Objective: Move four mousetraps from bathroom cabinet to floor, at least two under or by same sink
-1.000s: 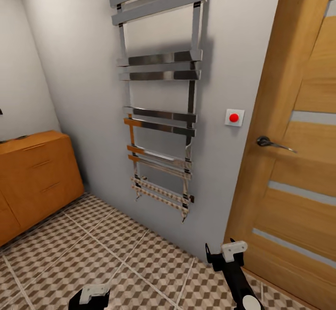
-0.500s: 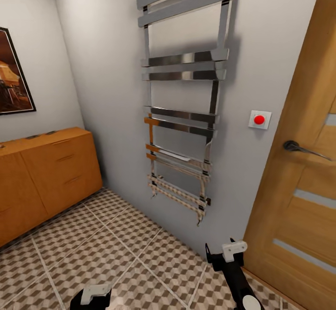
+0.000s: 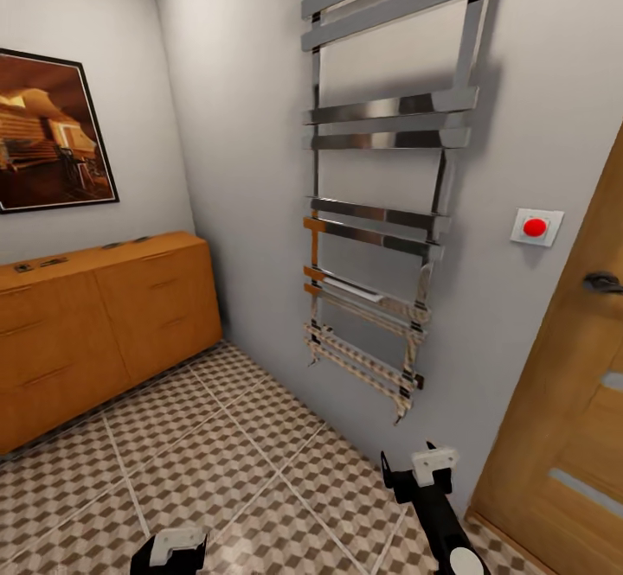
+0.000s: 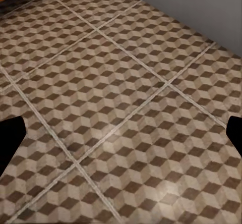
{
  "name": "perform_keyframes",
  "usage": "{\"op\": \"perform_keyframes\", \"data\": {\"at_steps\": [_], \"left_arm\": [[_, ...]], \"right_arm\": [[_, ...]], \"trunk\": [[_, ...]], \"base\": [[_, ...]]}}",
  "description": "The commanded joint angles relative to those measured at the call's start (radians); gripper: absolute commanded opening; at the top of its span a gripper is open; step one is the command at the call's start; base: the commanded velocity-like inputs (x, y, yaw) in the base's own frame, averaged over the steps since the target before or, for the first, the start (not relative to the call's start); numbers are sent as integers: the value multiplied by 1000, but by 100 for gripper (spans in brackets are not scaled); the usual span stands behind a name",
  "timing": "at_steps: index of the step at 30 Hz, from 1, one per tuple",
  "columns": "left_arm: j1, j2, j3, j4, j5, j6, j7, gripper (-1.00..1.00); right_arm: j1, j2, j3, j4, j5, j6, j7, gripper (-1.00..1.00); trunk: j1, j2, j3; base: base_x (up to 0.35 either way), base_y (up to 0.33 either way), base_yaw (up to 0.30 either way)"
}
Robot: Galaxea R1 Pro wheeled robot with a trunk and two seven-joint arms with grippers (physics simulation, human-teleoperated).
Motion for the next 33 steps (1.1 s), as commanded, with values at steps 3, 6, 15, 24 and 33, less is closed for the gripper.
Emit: {"op": "perform_keyframes", "data": {"at_steps": [3, 6, 15, 24, 33], "left_arm": [[-1, 0, -1, -1, 0, -3, 4, 100], [-1, 0, -1, 0, 0, -3, 4, 100], [-1, 0, -1, -3, -3, -3, 4, 100], [-1, 0, -1, -3, -2, -3, 4, 100], [-1, 0, -1, 1, 0, -3, 4, 100]], "right_arm": [[0, 0, 1, 0, 10, 2, -6, 100], [0, 0, 2, 0, 10, 2, -6, 100], [0, 0, 2, 0, 10, 2, -6, 100], [0, 0, 2, 0, 10, 2, -6, 100], [0, 0, 2, 0, 10, 2, -6, 100]], "trunk": [[0, -1, -1], [0, -1, -1], [0, -1, -1], [0, -1, -1], [0, -1, -1]], "base": [[0, 0, 247], [0, 0, 247], [0, 0, 247], [0, 0, 247], [0, 0, 246]]}}
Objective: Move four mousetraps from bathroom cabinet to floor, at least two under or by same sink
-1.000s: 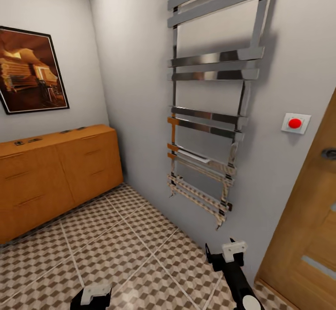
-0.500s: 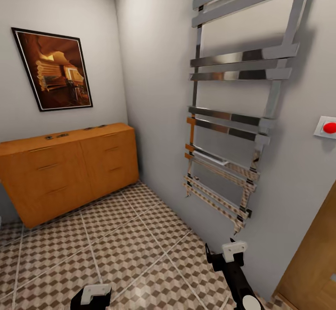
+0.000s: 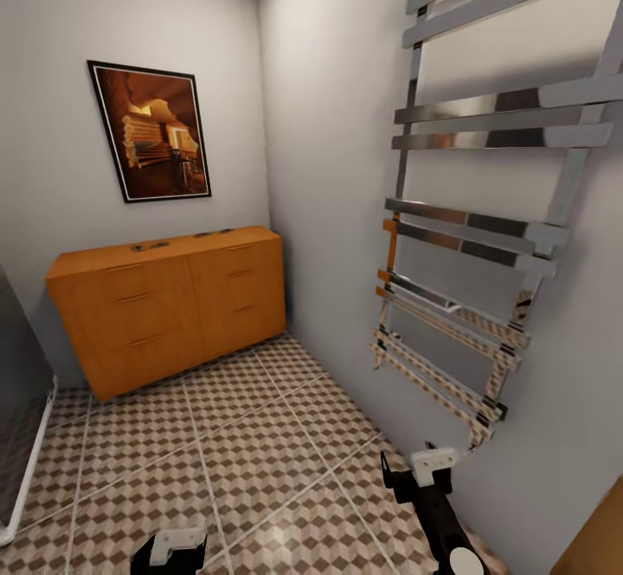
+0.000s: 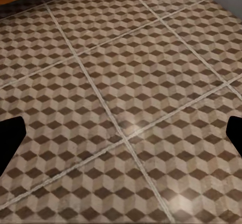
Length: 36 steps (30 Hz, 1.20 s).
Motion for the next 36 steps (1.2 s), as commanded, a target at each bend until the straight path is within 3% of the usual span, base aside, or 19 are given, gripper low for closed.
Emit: {"op": "perform_keyframes", "data": {"at_steps": [1, 36], "left_arm": [[-1, 0, -1, 1, 0, -3, 4, 100], [-1, 0, -1, 4, 2, -3, 4, 100]], "right_arm": [[0, 0, 1, 0, 10, 2, -6, 100], [0, 1, 1, 0, 9, 2, -6, 100]], "trunk": [[0, -1, -1], [0, -1, -1]], "base": [[0, 0, 245], [0, 0, 244]]}}
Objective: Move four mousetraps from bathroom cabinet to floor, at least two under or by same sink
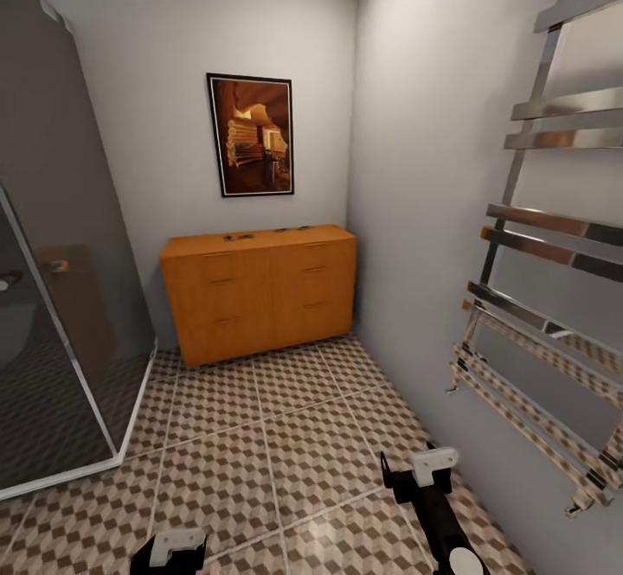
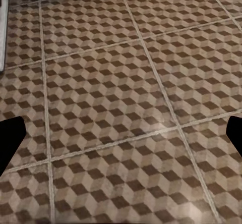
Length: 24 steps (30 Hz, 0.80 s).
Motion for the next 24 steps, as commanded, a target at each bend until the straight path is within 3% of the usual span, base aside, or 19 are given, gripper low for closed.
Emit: {"op": "perform_keyframes", "data": {"at_steps": [1, 24], "left_arm": [[-1, 0, -1, 1, 0, -3, 4, 100], [-1, -1, -1, 3, 0, -3, 5, 100]], "right_arm": [[0, 0, 1, 0, 10, 2, -6, 100], [0, 0, 1, 2, 9, 2, -6, 100]], "trunk": [[0, -1, -1], [0, -1, -1]], "base": [[0, 0, 243], [0, 0, 241]]}}
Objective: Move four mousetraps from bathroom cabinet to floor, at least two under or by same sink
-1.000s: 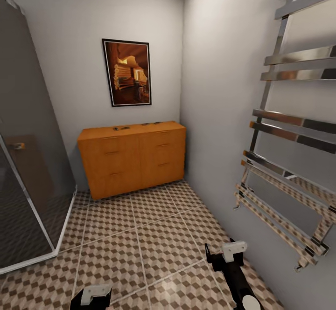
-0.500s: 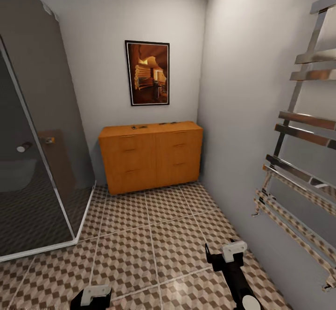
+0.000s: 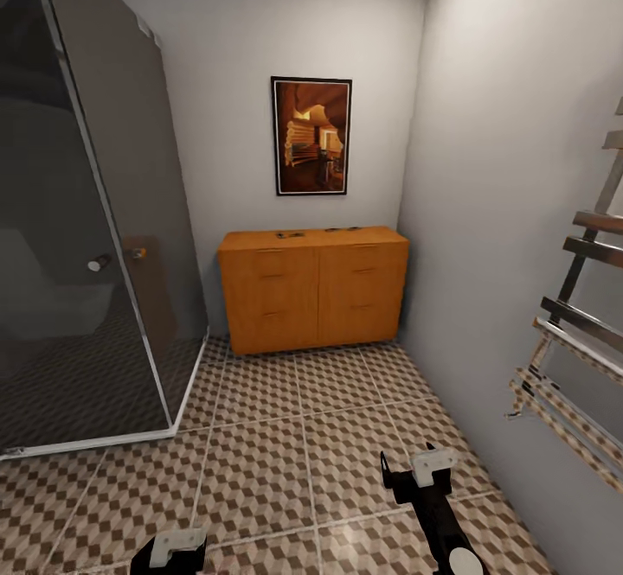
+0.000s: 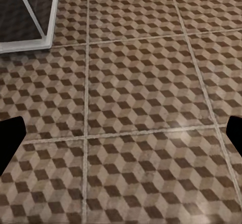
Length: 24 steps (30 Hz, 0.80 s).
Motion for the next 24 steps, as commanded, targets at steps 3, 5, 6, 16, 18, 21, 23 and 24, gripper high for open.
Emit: {"op": "perform_keyframes", "data": {"at_steps": [3, 5, 6, 16, 18, 21, 23, 24], "left_arm": [[-1, 0, -1, 1, 0, -3, 4, 100], [-1, 0, -1, 1, 0, -3, 4, 100], [-1, 0, -1, 1, 0, -3, 4, 100], [-1, 0, -1, 1, 0, -3, 4, 100], [-1, 0, -1, 1, 0, -3, 4, 100], [-1, 0, -1, 1, 0, -3, 4, 100], [-1, 0, -1, 1, 0, -3, 4, 100], [-1, 0, -1, 1, 0, -3, 4, 100]], "right_arm": [[0, 0, 1, 0, 10, 2, -6, 100], [0, 0, 1, 0, 10, 2, -6, 100], [0, 0, 1, 0, 10, 2, -6, 100], [0, 0, 1, 0, 10, 2, -5, 100], [0, 0, 1, 0, 10, 2, -5, 100], [0, 1, 1, 0, 10, 2, -5, 100], [0, 0, 1, 0, 10, 2, -5, 100], [0, 1, 1, 0, 10, 2, -5, 100]], "trunk": [[0, -1, -1], [0, -1, -1], [0, -1, -1], [0, -1, -1], [0, -1, -1], [0, -1, -1], [0, -1, -1], [0, -1, -1]], "base": [[0, 0, 236], [0, 0, 213], [0, 0, 153], [24, -39, 44], [64, -82, 5], [68, -85, 3], [71, -87, 1], [72, -88, 1]]}}
